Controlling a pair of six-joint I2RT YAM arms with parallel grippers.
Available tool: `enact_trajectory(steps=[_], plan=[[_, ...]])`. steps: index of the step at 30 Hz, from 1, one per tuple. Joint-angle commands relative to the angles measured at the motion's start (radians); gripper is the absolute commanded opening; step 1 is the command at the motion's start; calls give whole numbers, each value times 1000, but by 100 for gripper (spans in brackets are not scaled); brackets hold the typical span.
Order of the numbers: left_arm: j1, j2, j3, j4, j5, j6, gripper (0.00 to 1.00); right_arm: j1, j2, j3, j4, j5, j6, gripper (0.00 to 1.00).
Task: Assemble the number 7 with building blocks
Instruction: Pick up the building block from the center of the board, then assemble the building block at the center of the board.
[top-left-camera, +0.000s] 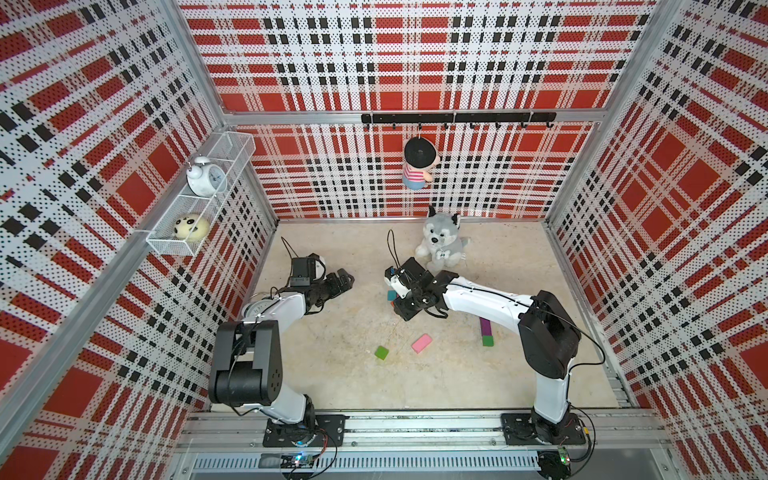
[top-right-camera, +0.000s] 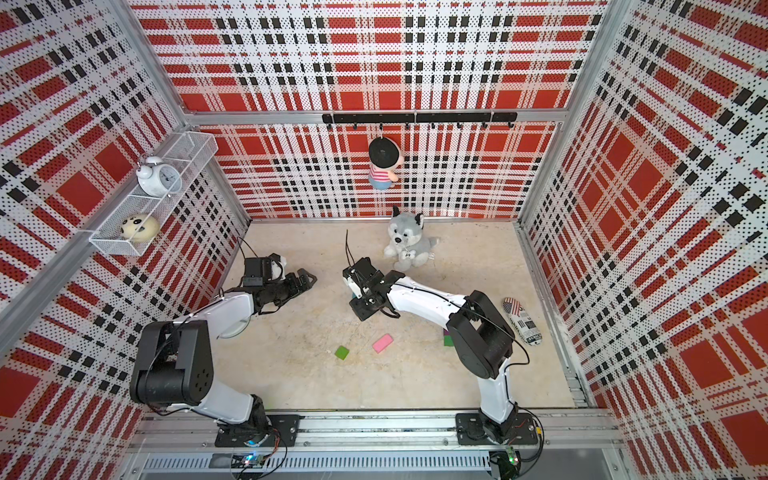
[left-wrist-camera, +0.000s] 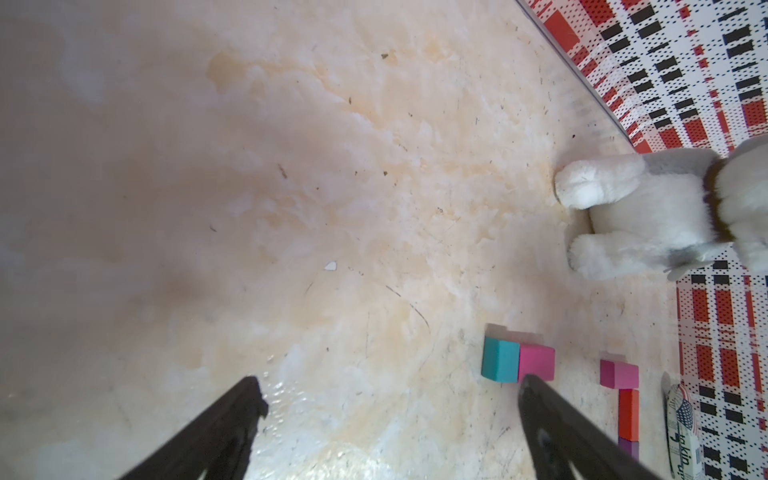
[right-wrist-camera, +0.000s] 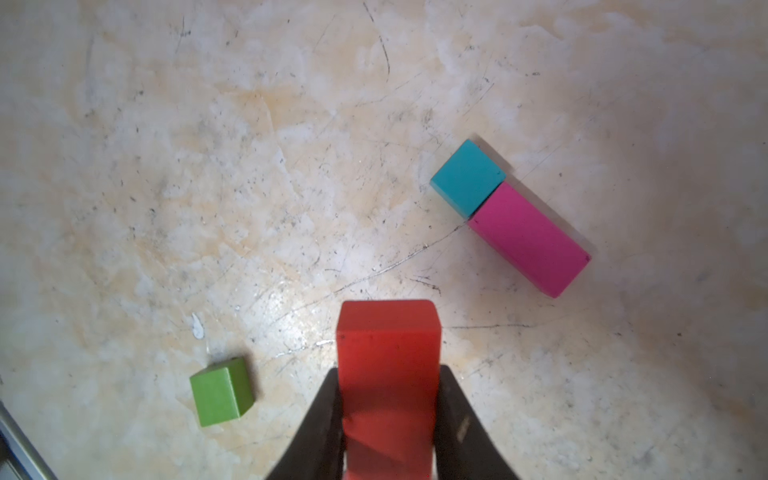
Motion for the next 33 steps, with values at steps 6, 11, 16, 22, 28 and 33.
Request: enact_trajectory(steps=[6,11,16,22,28,33], plan=[[-56,-10,14,50,2,-17,98,-35,-9,-9,54,-12,346,11],[-114,15,28,54,-9,-22,98,-44,19,-12,4,13,479,11],[-156,33,33,63,-18,-23,98,-44,45,-12,-41,8,535,13],[-184,56,38,73,-13,-32,98,-45,80,-19,-78,25,572,19],[-203,71,40,86,-10,-44,98,-46,121,-10,-73,55,581,16],[-206,76,40,90,-10,-47,98,-46,165,28,-94,76,580,16]])
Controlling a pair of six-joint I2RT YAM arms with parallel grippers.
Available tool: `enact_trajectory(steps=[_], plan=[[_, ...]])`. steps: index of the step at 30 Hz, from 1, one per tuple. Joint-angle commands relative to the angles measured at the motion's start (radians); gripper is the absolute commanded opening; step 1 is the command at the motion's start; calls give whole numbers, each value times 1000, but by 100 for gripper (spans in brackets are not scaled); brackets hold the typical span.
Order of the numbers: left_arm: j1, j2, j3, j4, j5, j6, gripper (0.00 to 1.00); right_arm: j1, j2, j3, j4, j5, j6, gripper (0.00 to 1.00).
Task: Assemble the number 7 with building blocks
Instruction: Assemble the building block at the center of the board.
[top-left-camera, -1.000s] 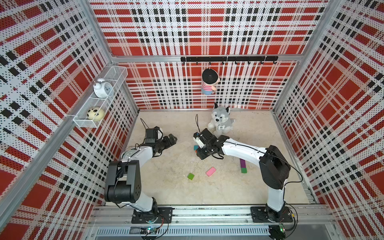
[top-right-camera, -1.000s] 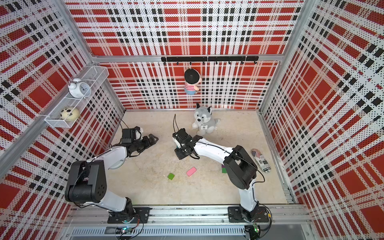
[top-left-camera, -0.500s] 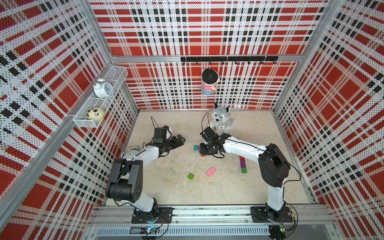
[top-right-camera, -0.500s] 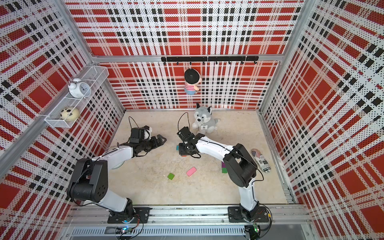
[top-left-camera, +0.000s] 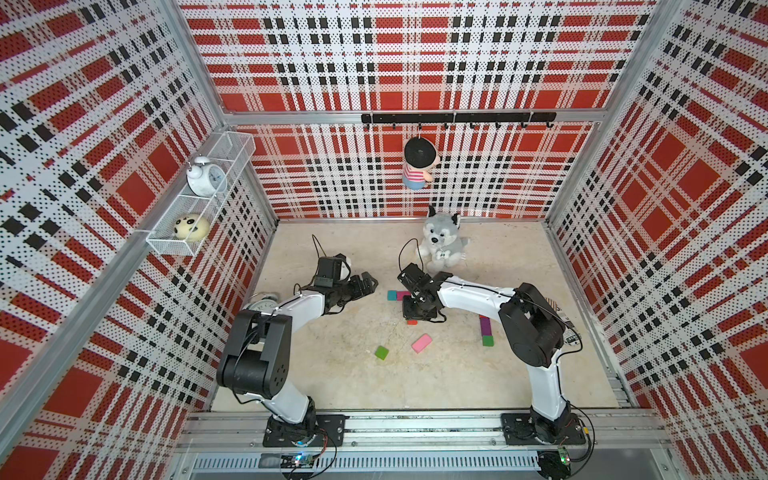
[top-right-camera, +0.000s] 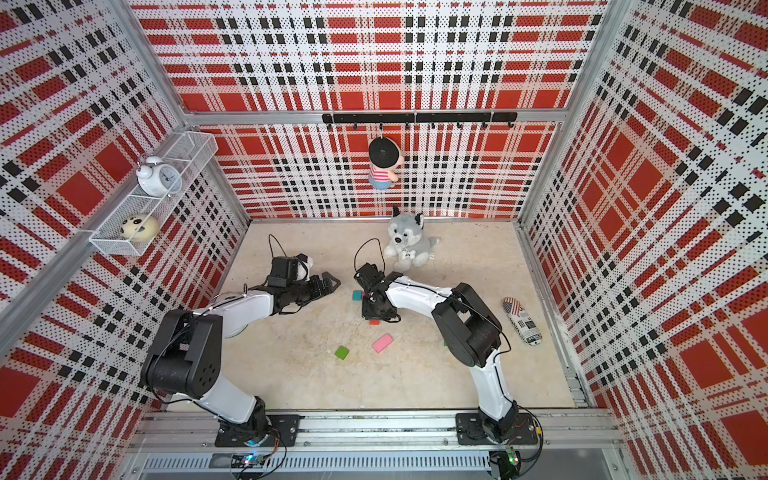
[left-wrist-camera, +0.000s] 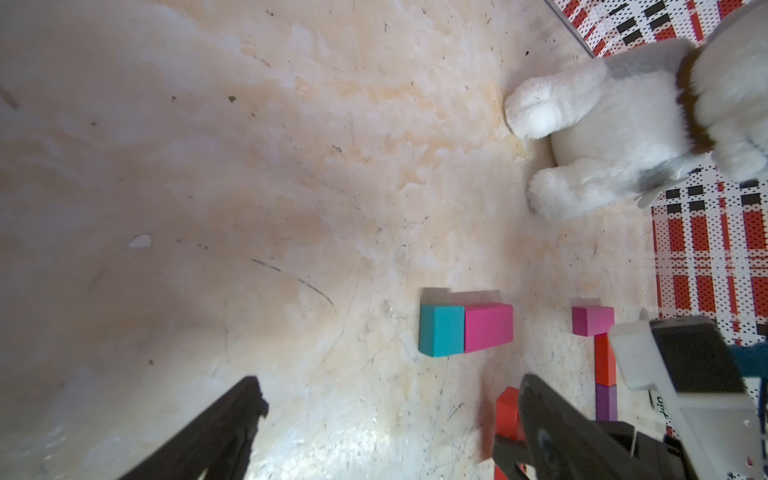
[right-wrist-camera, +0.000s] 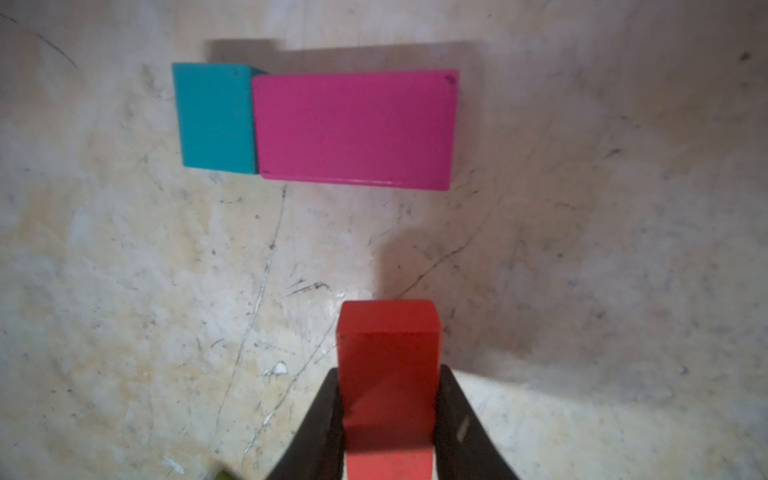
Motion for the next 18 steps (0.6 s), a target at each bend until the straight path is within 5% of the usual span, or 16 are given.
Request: enact_trajectory(steps=[1,4,13,18], plan=[[-5,11,29,28,-3,-4,98,-2,43,35,-26,32,13,17],[-8,14,31,28,-2,-6,98,-1,60,44,-32,31,14,19],[-8,22,36,28,-1,-6,98,-1,43,42,-46,53,24,51],[-6,11,35,28,-3,-9,98,-1,6,51,-54,62,22,56]])
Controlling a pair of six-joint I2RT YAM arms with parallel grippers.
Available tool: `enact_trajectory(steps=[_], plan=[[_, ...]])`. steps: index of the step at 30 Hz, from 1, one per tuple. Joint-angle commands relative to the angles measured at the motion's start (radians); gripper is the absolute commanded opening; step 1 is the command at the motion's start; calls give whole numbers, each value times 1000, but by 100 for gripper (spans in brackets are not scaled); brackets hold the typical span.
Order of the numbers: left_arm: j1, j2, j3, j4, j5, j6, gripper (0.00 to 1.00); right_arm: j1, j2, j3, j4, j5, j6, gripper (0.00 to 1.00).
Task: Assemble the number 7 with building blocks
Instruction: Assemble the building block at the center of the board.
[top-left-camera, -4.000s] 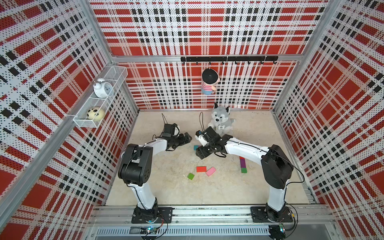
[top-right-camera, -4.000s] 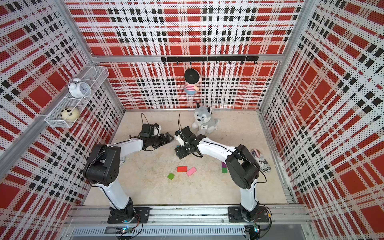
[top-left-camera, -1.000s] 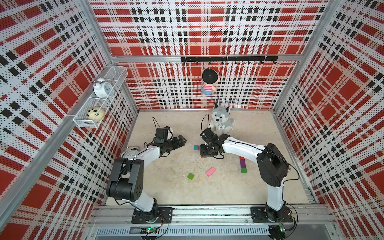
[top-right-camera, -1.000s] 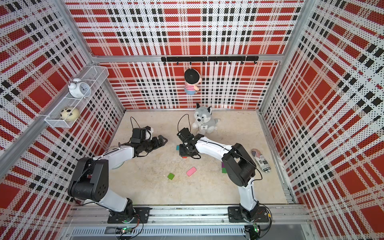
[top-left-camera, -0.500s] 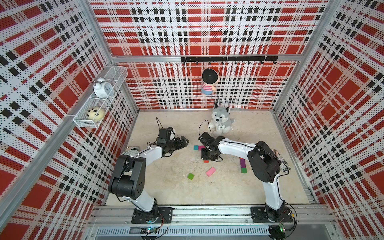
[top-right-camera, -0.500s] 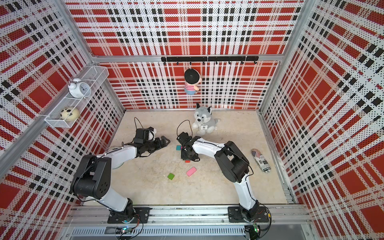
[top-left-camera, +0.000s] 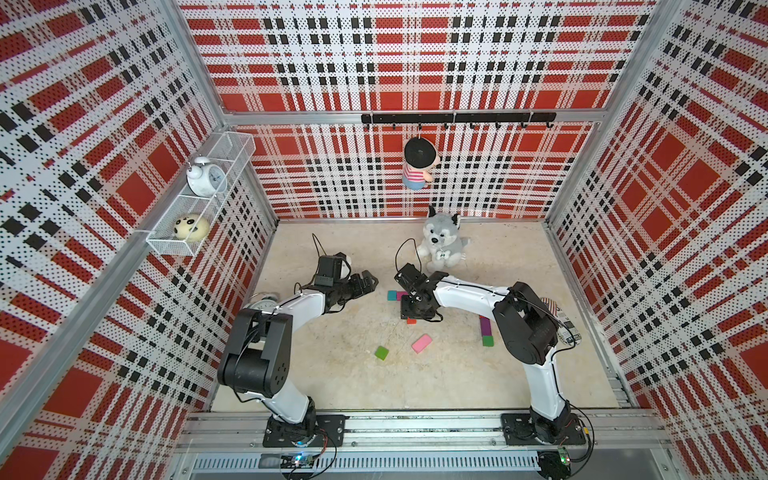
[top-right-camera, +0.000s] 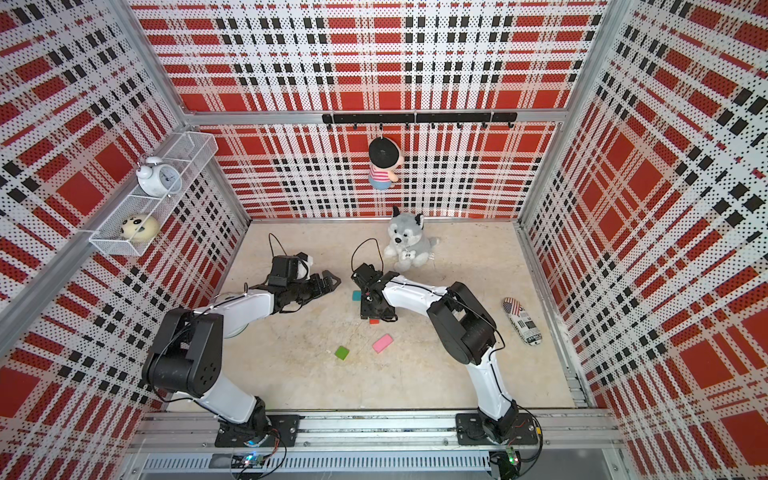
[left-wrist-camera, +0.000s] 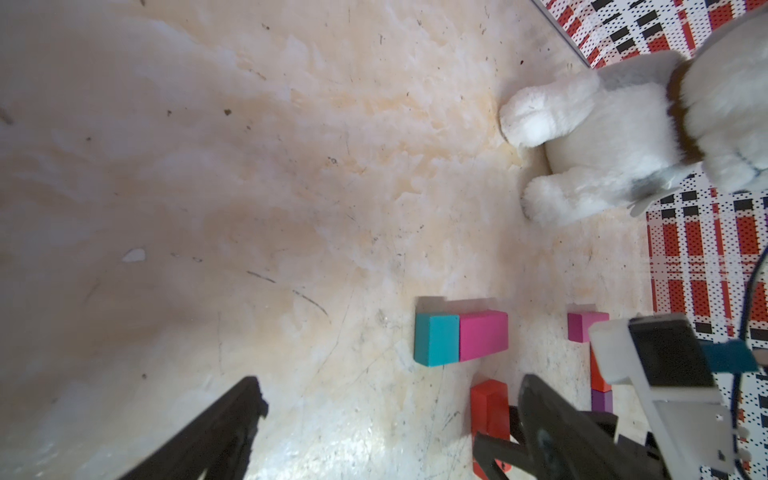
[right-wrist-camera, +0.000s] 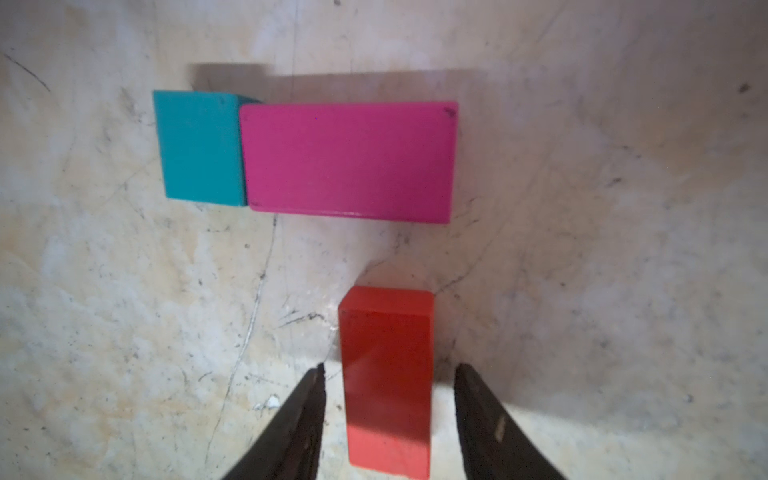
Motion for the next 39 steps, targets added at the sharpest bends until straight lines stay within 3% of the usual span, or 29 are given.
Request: enact_trajectory(steps=[1,13,39], plan=[[-5,0,21,18,-3,-1,98,-1,-31,15,-42,29,6,56],[-13,-15,2,10,-7,-2,98,-1,-40,42,-75,20,-7,49],[-12,-7,-8,9,-14,6,98,1,56,143,-179,6,-69,46]])
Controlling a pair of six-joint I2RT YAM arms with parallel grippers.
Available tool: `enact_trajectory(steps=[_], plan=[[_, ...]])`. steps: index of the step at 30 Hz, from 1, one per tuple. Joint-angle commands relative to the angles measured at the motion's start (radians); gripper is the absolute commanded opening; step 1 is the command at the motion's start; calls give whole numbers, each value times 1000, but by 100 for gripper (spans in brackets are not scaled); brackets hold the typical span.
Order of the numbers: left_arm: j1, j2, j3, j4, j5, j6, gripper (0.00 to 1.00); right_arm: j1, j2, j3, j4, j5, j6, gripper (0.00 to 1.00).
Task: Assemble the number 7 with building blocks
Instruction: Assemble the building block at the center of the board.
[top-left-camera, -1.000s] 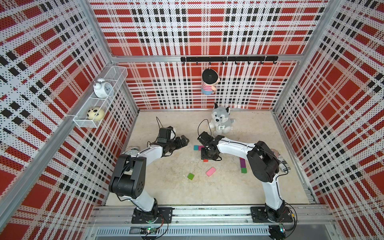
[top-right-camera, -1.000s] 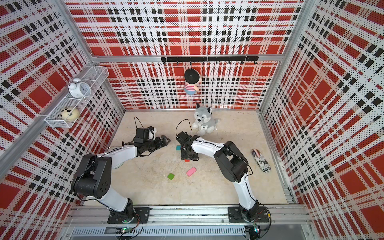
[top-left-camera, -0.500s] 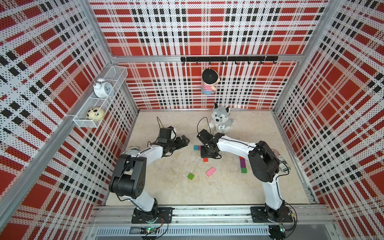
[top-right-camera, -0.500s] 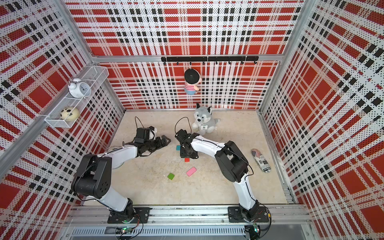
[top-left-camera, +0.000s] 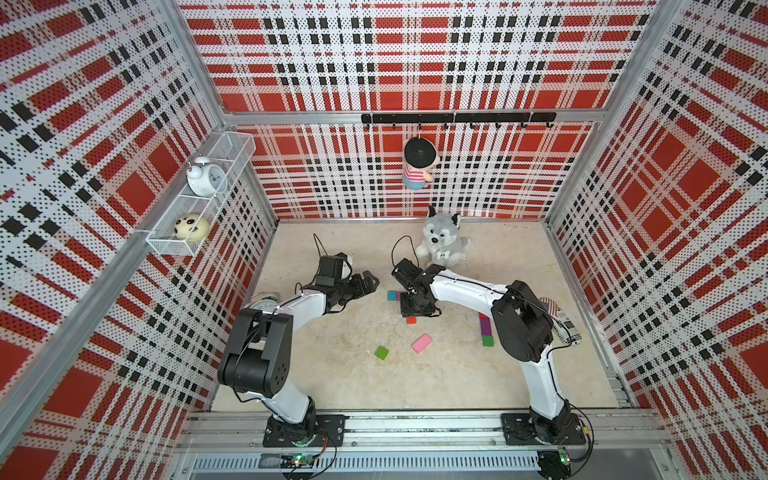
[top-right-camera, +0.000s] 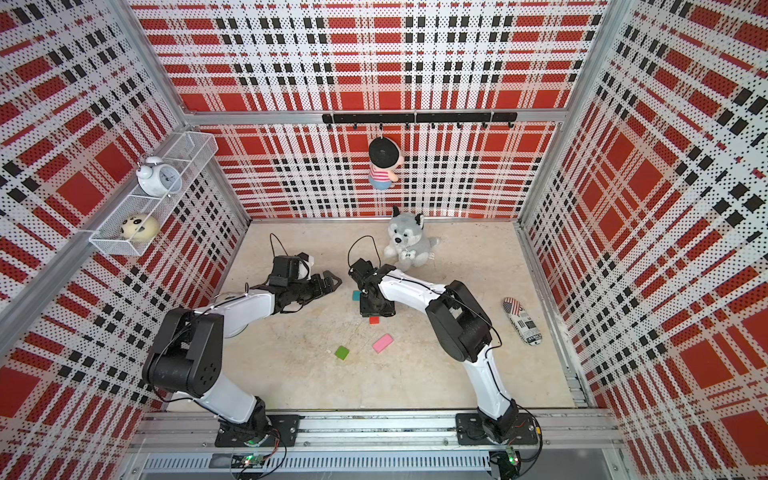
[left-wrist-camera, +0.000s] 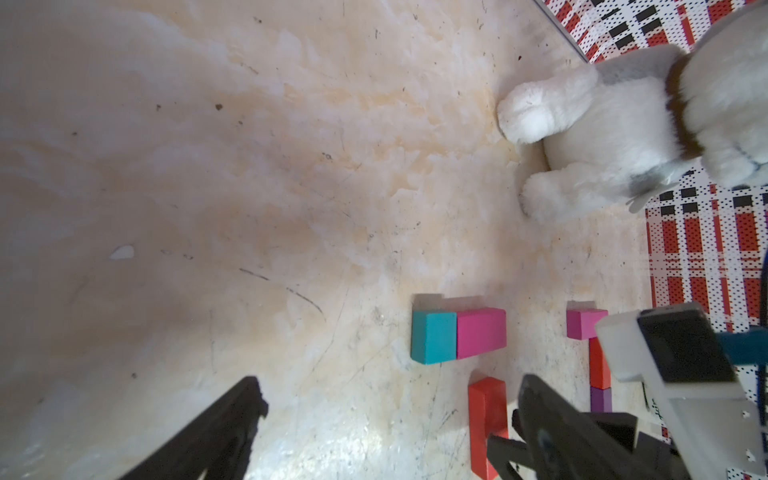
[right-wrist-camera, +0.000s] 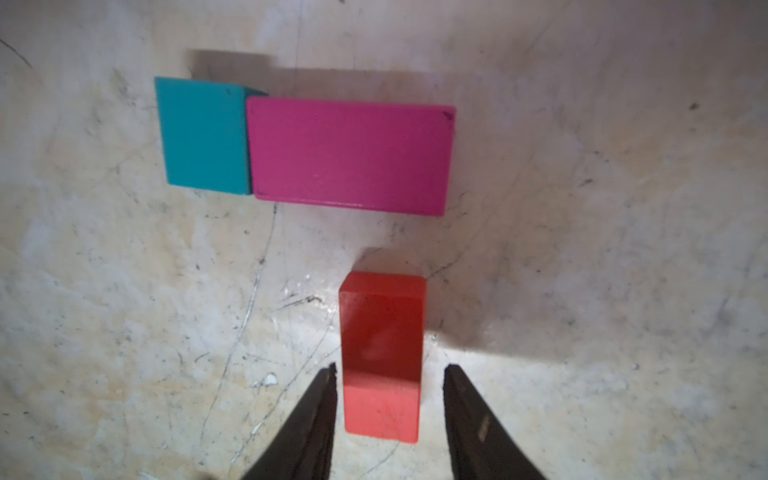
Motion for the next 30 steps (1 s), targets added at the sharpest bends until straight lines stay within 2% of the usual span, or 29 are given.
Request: enact_trajectory(steps=[1,30], plan=[[-3,-5,-7,9,-13,8,98,1,18,25,-20,2,-10,45],[16,-11,-31,24,-7,2,98,5,109,129,-101,23,-47,39]])
